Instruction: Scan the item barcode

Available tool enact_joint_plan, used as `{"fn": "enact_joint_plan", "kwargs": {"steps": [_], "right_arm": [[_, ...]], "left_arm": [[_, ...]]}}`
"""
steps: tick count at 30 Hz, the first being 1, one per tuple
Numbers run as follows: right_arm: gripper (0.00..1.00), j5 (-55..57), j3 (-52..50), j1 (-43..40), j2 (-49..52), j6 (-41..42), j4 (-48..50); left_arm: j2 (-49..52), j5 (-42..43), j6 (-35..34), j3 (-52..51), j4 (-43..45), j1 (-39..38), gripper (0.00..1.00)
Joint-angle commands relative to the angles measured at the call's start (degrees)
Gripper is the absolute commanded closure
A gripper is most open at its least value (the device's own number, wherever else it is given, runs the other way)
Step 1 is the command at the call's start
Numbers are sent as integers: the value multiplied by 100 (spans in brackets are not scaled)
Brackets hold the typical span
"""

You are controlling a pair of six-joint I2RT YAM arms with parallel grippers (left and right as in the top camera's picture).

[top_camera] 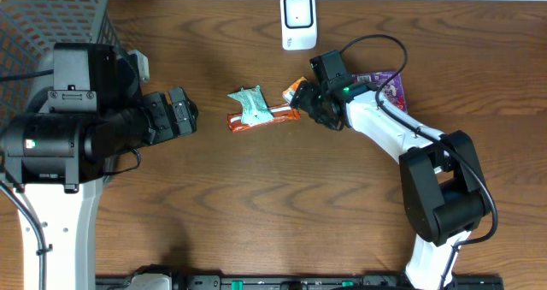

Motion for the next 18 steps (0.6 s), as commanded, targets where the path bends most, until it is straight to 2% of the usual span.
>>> {"fn": "enact_joint_plan", "kwargs": {"steps": [1, 6, 18], "right_arm": [[27, 249, -35, 13, -120, 306, 122], [33, 686, -35, 22, -120, 826, 142], [37, 839, -35, 61, 236, 879, 831]], "left_arm": [[11, 22, 55, 94, -2, -17, 2], [11, 22, 55, 94, -2, -17, 2], [11, 22, 55, 94, -2, -17, 2]]}}
